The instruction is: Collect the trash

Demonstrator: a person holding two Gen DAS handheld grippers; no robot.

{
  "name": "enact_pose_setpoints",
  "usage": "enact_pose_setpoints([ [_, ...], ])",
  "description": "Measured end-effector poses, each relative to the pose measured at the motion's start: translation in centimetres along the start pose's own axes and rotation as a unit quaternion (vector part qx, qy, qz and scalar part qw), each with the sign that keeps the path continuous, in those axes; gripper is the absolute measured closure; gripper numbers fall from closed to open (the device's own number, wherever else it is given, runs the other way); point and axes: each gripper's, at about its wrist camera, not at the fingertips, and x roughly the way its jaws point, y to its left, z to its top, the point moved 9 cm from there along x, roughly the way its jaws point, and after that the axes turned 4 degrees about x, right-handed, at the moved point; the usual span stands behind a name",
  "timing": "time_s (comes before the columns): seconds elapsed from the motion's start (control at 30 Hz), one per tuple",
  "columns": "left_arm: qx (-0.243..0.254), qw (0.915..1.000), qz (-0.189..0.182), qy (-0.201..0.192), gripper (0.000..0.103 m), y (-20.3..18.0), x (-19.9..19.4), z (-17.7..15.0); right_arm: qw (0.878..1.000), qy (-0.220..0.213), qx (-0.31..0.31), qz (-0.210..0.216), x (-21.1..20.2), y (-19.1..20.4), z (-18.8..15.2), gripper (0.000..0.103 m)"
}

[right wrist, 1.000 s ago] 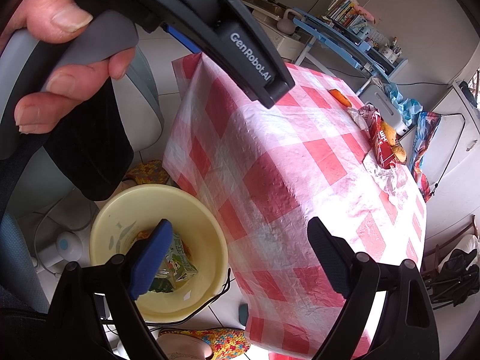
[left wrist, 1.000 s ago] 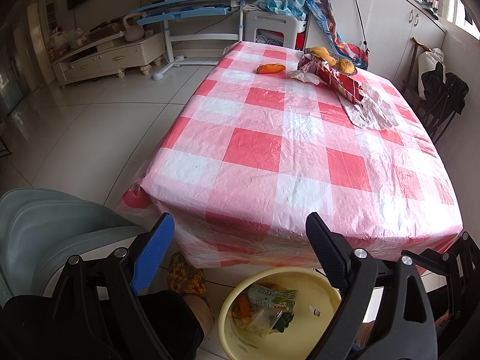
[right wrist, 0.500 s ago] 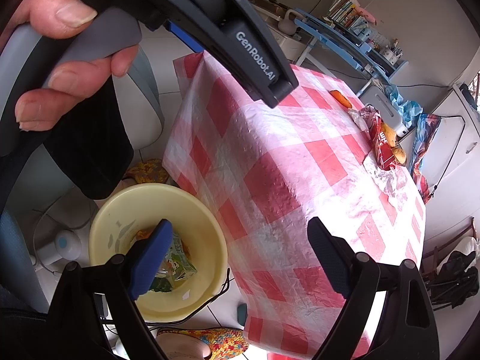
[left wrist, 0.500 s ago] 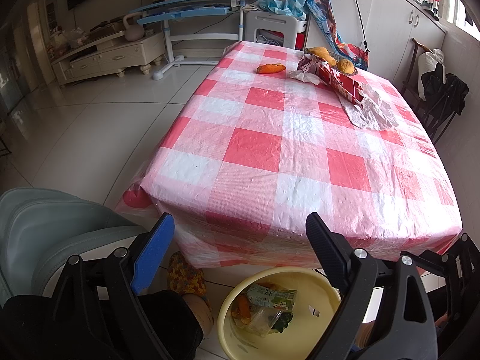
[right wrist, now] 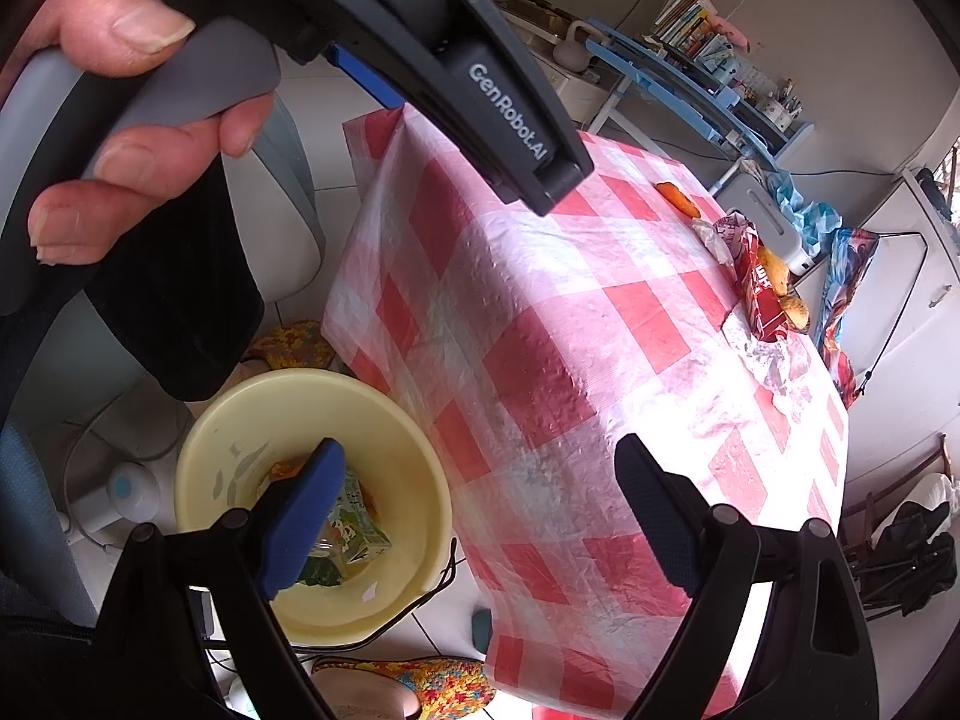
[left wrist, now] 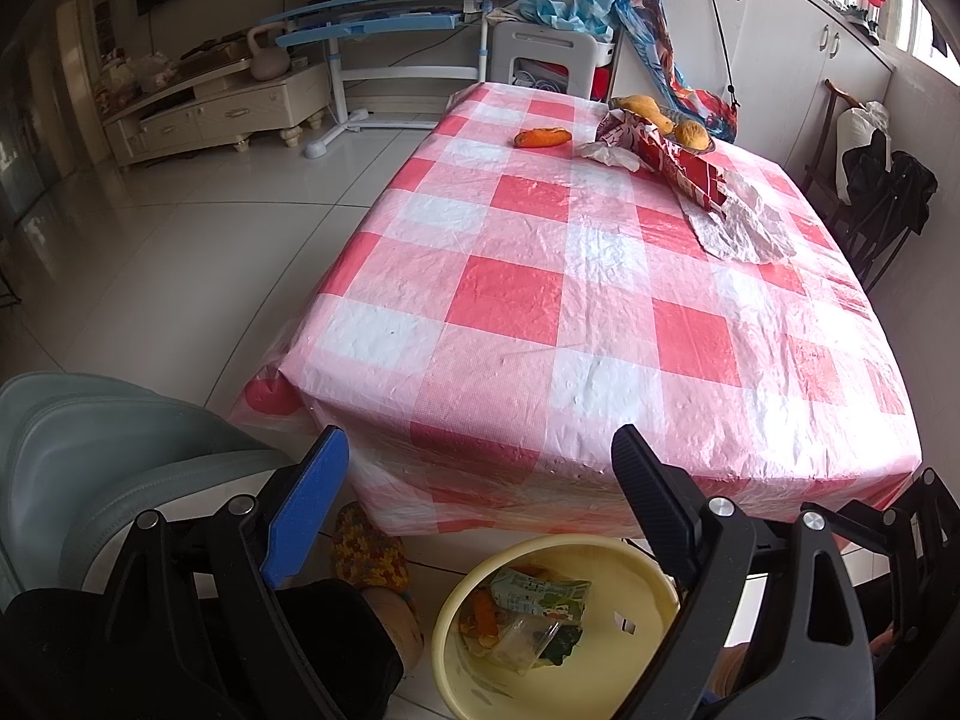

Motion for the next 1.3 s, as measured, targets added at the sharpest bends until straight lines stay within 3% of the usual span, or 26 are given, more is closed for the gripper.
enact_pose_setpoints([
  [0.73, -0.008, 0.9999, -0.013, 0.001, 0.017, -0.2, 0.0, 0.2, 1.0, -0.009, 0.006, -0.007, -0.2, -0.5, 0.3, 0.016],
  [0.93, -0.017, 0.9994, -0.029, -0.007, 0.017, -0.7, -0.6, 1.3, 1.0, -0.015, 0.019, -0.012, -0.5, -1.3, 0.5, 0.016],
  [1.3, 0.015, 0.9992, -0.023, -0.029, 0.017, -2.2, -0.7, 5.1, 0.998, -0.027, 0.063, -0.008, -0.7, -3.6, 1.2, 0.016],
])
